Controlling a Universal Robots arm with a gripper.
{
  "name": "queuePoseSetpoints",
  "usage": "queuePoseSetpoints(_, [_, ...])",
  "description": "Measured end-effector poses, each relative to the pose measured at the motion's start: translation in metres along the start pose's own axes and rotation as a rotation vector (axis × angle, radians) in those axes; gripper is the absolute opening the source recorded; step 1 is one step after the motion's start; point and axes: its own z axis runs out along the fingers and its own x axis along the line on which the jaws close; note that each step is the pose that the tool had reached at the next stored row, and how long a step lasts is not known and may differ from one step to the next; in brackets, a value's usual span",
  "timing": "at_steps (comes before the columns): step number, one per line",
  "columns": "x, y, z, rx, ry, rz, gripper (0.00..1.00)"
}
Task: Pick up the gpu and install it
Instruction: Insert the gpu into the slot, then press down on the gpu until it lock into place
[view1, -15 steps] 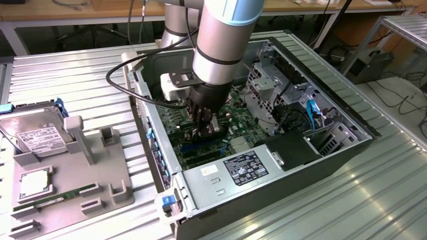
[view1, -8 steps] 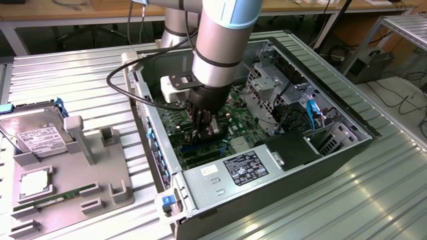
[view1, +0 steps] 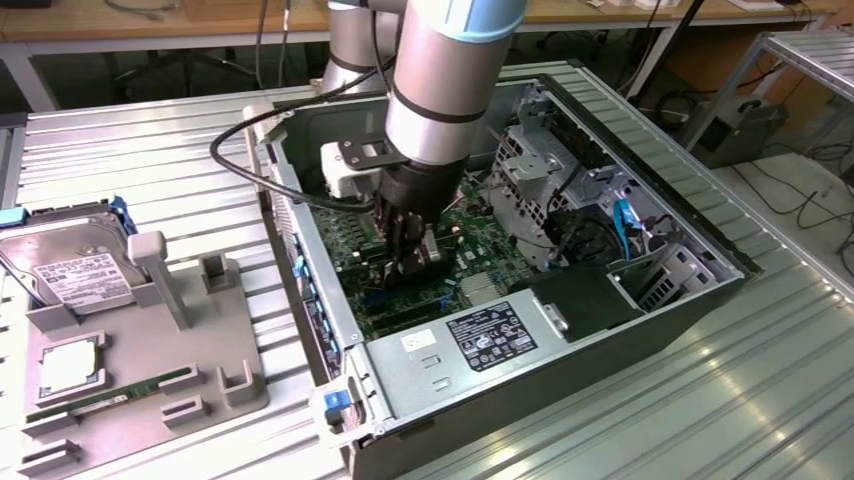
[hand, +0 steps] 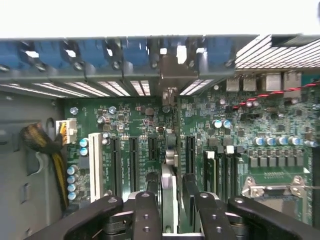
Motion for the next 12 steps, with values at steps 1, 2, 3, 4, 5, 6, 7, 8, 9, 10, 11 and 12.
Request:
queuePoseSetpoints(1, [0.0, 0.0003, -0.0048, 0.0001, 0.0, 0.0, 0.34])
queuePoseSetpoints(2, [0.0, 0.0005, -0.0091, 0.0, 0.0, 0.0, 0.34])
queuePoseSetpoints(3, [0.0, 0.0007, -0.0123, 0.0001, -0.0001, 0.0, 0.34])
queuePoseSetpoints(4, [0.0, 0.0008, -0.0149, 0.0, 0.0001, 0.0, 0.34])
queuePoseSetpoints(5, [0.0, 0.0009, -0.0173, 0.0, 0.0, 0.0, 0.34])
queuePoseSetpoints(6, [0.0, 0.001, -0.0194, 0.0, 0.0, 0.0, 0.32])
queuePoseSetpoints(7, [0.0, 0.0011, -0.0209, 0.0, 0.0003, 0.0, 0.32])
queuePoseSetpoints(8, [-0.001, 0.0011, -0.0213, 0.0001, 0.0005, 0.0, 0.25])
queuePoseSetpoints(9, [-0.001, 0.0012, -0.0213, 0.0002, 0.0013, 0.0, 0.19])
queuePoseSetpoints(10, [-0.002, 0.0014, -0.0207, 0.0, 0.002, 0.0, 0.19])
queuePoseSetpoints(11, [-0.003, 0.0015, -0.0196, 0.0001, 0.0019, 0.0, 0.13])
queuePoseSetpoints(12, [-0.004, 0.0017, -0.0174, 0.0001, 0.0021, 0.0, 0.11])
